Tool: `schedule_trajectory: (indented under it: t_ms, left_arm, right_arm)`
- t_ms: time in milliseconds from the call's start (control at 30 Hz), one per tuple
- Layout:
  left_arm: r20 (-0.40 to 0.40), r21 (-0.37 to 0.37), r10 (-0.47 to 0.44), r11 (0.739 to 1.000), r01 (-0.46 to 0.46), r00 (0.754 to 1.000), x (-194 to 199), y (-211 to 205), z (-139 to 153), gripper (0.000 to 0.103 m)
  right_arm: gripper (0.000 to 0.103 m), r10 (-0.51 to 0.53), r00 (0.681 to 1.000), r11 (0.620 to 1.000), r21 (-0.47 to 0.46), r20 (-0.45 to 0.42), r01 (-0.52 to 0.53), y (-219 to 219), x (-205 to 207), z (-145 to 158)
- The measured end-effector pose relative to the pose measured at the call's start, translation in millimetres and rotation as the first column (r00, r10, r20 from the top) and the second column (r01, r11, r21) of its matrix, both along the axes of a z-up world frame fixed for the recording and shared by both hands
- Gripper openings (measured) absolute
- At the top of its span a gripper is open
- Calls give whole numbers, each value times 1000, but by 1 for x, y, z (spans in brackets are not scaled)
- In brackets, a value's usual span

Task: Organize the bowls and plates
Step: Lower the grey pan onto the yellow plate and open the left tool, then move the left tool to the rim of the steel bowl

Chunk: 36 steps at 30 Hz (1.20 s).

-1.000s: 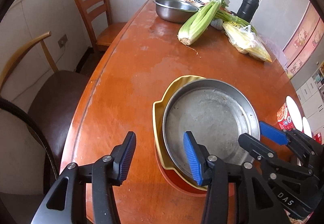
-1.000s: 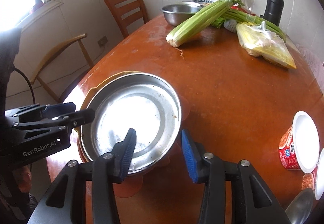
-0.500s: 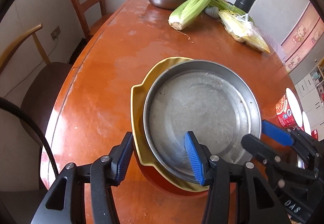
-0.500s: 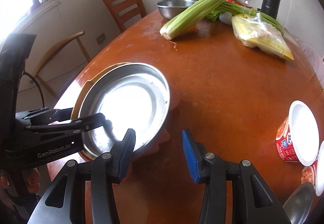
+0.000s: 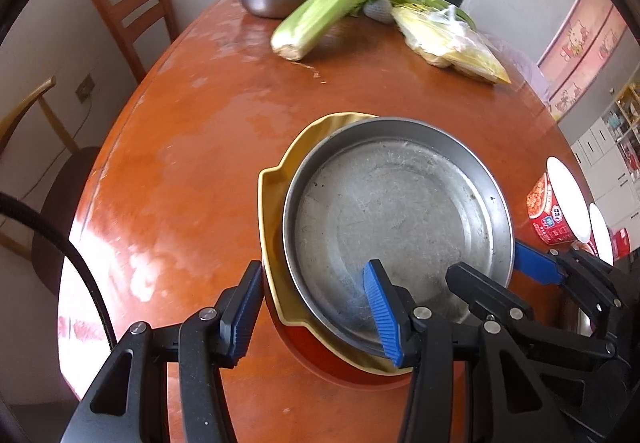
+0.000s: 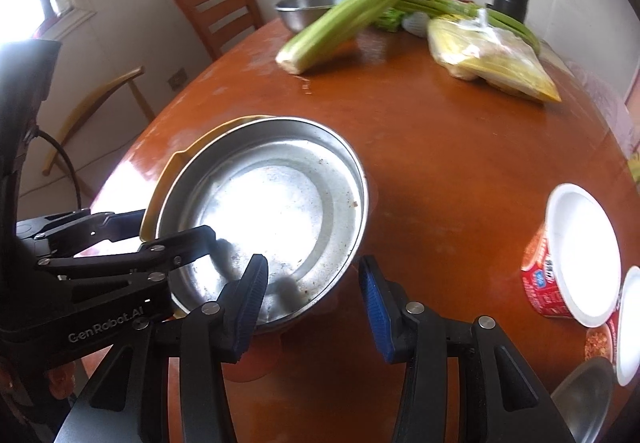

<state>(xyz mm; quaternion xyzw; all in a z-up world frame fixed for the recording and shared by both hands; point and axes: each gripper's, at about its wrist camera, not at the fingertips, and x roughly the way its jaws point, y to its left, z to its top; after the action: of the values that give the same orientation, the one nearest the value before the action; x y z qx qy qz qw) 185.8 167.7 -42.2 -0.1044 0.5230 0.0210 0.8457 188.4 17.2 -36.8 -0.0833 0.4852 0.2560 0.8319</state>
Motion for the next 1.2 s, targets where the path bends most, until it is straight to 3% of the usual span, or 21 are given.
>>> schedule_trajectory:
  t_ms: [500, 833, 1200]
  left_arm:
    - [-3, 27, -19, 999, 19, 1000, 18, -19, -2, 51]
    - [60, 52, 7, 999, -10, 998, 5, -13, 21, 52]
    - [107, 70, -5, 998, -3, 994, -10, -32, 40, 52]
  right_arm:
    - [49, -66, 998, 998, 6, 13, 65, -27, 11, 6]
    - [49, -109, 994, 992, 74, 21, 107, -44, 9, 22]
    - [49, -112, 988, 985, 143, 103, 97, -63, -11, 51]
